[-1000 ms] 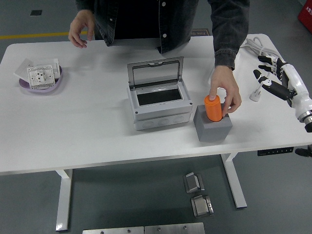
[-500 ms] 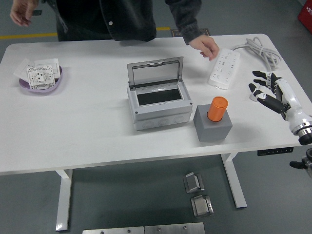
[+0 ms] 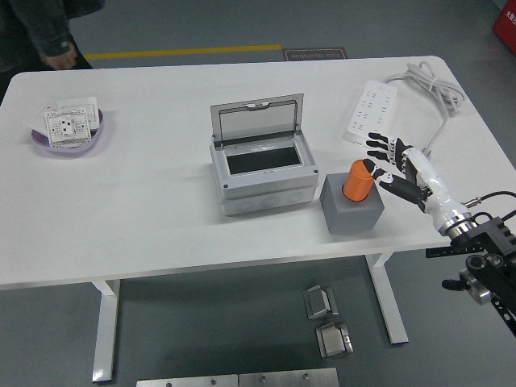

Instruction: Pick up the cylinder from the cube,place it in the box,flap close box

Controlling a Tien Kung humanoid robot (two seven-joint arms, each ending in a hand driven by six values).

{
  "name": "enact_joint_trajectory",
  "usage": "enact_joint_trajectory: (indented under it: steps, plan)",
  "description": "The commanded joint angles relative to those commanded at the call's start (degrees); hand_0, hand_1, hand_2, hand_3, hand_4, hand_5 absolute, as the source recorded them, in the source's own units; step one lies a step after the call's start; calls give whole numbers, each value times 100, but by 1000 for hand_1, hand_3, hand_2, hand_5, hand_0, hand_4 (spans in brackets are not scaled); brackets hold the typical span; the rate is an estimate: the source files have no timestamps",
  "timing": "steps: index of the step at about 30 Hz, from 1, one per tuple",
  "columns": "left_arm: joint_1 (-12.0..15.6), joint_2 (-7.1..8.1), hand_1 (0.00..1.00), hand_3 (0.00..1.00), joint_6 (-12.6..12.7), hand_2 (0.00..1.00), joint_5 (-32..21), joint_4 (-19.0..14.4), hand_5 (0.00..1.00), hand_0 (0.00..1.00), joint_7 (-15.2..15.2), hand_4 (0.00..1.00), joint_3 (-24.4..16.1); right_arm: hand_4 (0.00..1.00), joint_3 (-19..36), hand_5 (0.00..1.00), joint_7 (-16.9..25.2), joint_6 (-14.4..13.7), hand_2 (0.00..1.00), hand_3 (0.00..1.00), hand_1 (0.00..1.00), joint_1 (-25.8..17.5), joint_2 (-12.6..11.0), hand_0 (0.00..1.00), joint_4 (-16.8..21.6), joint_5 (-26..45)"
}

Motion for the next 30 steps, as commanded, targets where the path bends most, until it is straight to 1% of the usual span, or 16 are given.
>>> enact_joint_trajectory:
  steps: [1, 2, 7, 8, 13, 14, 19, 20, 25, 26, 30]
  plan:
    - [0, -2, 701, 678, -3, 642, -8, -1, 328, 718, -2, 672, 8, 694, -16, 413, 13, 21, 841, 890, 794, 24, 3, 786, -25, 27]
    - [1, -4, 701, 677, -8, 642, -19, -3, 329, 717, -4, 672, 18, 713, -32, 418, 35, 53, 846, 889, 817, 55, 8, 761, -64, 75]
    - [17, -23, 701, 677, -26, 642, -80, -4, 329, 717, -12, 672, 89, 713, -96, 418, 205, 242, 846, 889, 817, 233, 65, 761, -391, 491]
    - [18, -25, 701, 676, -27, 641, -86, -4, 330, 717, -12, 671, 96, 739, -106, 420, 233, 269, 862, 894, 851, 256, 76, 780, -444, 580]
    - [25, -31, 701, 676, -31, 641, -110, -6, 330, 717, -17, 671, 127, 739, -318, 420, 421, 485, 862, 894, 851, 405, 176, 780, -762, 1237]
    - [26, -30, 700, 675, -30, 641, -116, -6, 332, 717, -18, 670, 134, 746, -371, 417, 454, 509, 872, 898, 863, 433, 200, 783, -804, 1387]
    - [23, -33, 700, 675, -32, 641, -146, -6, 332, 717, -22, 670, 167, 746, -571, 417, 544, 544, 872, 898, 863, 550, 319, 783, -940, 1965]
    - [21, -34, 700, 676, -32, 641, -147, -7, 328, 717, -23, 669, 170, 754, -605, 416, 553, 542, 873, 897, 867, 567, 337, 803, -956, 2021]
    - [18, -39, 700, 676, -35, 641, -166, -5, 328, 717, -24, 669, 190, 754, -709, 416, 553, 496, 873, 897, 867, 607, 360, 803, -983, 1923]
    - [17, -41, 700, 675, -34, 641, -171, -4, 328, 716, -24, 667, 194, 747, -718, 359, 543, 474, 880, 925, 869, 606, 358, 806, -975, 1849]
    - [14, -52, 700, 675, -35, 641, -182, 0, 328, 716, -23, 667, 211, 747, -726, 359, 472, 427, 880, 925, 869, 597, 338, 806, -917, 1522]
